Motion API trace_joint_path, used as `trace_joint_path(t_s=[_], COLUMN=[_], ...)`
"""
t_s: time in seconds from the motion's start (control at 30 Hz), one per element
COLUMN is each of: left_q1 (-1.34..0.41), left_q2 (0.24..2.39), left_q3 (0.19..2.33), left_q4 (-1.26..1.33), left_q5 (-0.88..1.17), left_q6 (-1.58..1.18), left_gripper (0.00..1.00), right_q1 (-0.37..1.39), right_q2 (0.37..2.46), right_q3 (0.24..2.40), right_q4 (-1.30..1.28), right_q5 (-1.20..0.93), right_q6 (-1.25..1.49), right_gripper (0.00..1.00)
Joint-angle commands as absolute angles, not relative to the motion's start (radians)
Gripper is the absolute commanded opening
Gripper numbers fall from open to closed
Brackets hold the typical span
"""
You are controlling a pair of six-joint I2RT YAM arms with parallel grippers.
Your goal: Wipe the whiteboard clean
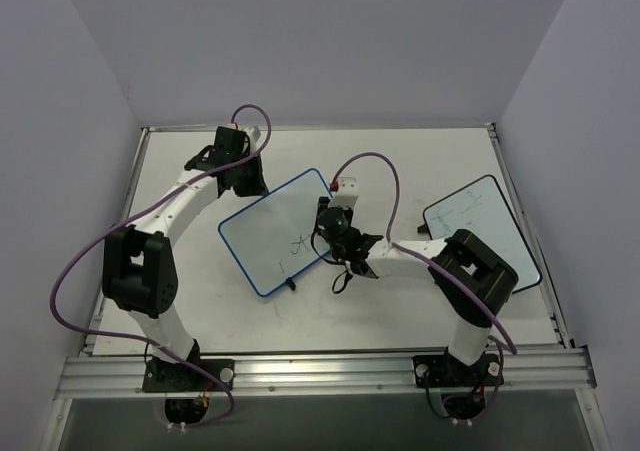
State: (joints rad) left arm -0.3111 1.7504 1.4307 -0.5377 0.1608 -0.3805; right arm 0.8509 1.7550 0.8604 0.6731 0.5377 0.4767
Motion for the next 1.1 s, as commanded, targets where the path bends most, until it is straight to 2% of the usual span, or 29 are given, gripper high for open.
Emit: trace_joint_path(t_s=[0.0, 0.17, 0.43, 1.07], left_q1=[-0.327, -0.327, -0.328, -0.328], left_q2=[1.741, 1.735, 1.732, 1.732], left_q3=[1.427, 1.425, 1.425, 1.422], left_q4=[-0.555, -0.555, -0.558, -0.558], left_q5=[0.187, 0.186, 0.186, 0.187], left_q6=[-0.373, -0.370, -0.365, -0.362], left_gripper=[0.02, 0.02, 0.02, 0.02], right_q1=[0.911, 0.991, 0.997, 0.851], right_q2=[1.830, 1.900, 1.921, 1.804], right_q3=[0.946, 1.046, 1.091, 0.891], right_q4=[0.603, 0.580, 0.557, 0.600], right_q5=[0.523, 0.540, 0.537, 0.503], right_q6=[0.463, 0.440, 0.440, 0.482], right_gripper=[0.00, 0.00, 0.00, 0.00])
